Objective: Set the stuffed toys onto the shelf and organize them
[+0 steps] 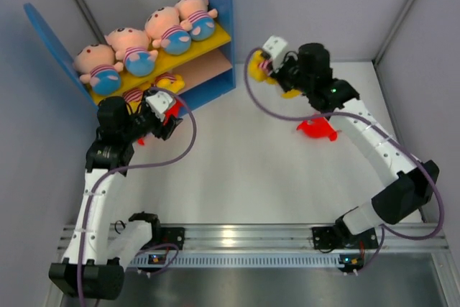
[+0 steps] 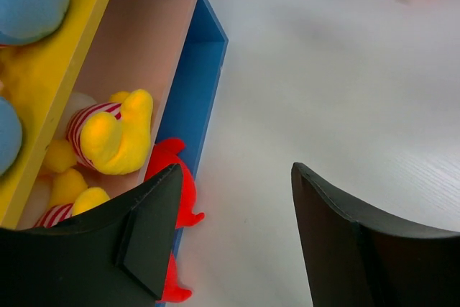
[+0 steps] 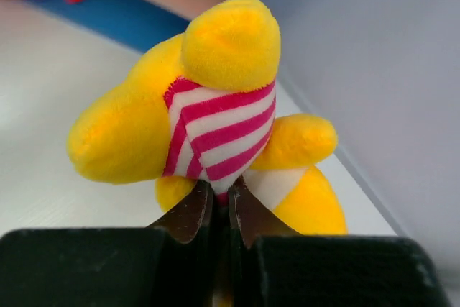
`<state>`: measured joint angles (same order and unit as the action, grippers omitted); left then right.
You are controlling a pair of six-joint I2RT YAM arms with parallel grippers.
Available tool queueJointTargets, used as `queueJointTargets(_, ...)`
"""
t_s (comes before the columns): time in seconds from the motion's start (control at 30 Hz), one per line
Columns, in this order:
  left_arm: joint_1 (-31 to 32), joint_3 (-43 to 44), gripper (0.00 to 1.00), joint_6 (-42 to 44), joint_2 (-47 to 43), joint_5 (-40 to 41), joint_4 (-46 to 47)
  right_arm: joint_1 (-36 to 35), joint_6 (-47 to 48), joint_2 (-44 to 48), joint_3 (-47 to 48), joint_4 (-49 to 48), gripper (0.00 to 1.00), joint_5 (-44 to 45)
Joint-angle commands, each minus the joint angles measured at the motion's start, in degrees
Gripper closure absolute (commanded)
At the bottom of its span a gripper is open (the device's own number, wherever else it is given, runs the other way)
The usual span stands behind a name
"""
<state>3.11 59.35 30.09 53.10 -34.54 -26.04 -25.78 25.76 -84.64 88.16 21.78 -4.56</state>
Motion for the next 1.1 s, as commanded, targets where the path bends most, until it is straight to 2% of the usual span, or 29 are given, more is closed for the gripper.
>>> queueJointTargets(0.0, 0.2, -1.4, 0.32, 3.1, -4.8, -3.4, -3.0, -10.5, 14.7, -0.4, 0.3, 7.9, 1.0, -13.3)
queueJointTargets(0.1, 0.2, -2.9, 0.3, 4.9, -9.1, -6.1, -6.1, -17.0, 22.0, -1.8, 0.5, 12.0, 1.0, -22.2)
queueJointTargets(0.27, 0.2, -7.7, 0.29, 7.7, -17.8, -13.9, -10.3, -21.7, 29.9, -2.5, 2.1, 19.0, 1.0, -27.5)
queueJointTargets(0.4, 0.2, -9.3, 0.27, 7.4, -20.1, -16.4, -10.3, -24.0, 33.0, -3.3, 4.3, 24.2, 1.0, -26.2)
queueJointTargets(0.53, 0.2, -8.6, 0.28, 8.1, -20.4, -20.6, -10.3, -26.1, 35.1, -4.0, 5.2, 25.2, 1.0, -26.1)
queueJointTargets(0.77, 0.2, -8.7, 0.28, 6.7, -20.1, -20.2, -10.3, -31.3, 36.6, -8.3, 9.7, 25.1, 1.0, -23.4)
queueJointTargets(0.9, 0.3, -9.4, 0.28, 3.4, -20.6, -20.9, -10.8, -32.1, 36.6, -10.0, 11.2, 23.6, 1.0, -24.6)
queueJointTargets(1.07, 0.3, -10.2, 0.26, 3.6, -22.5, -22.2, -13.0, -33.5, 37.3, -12.1, 13.9, 24.6, 1.0, -24.4)
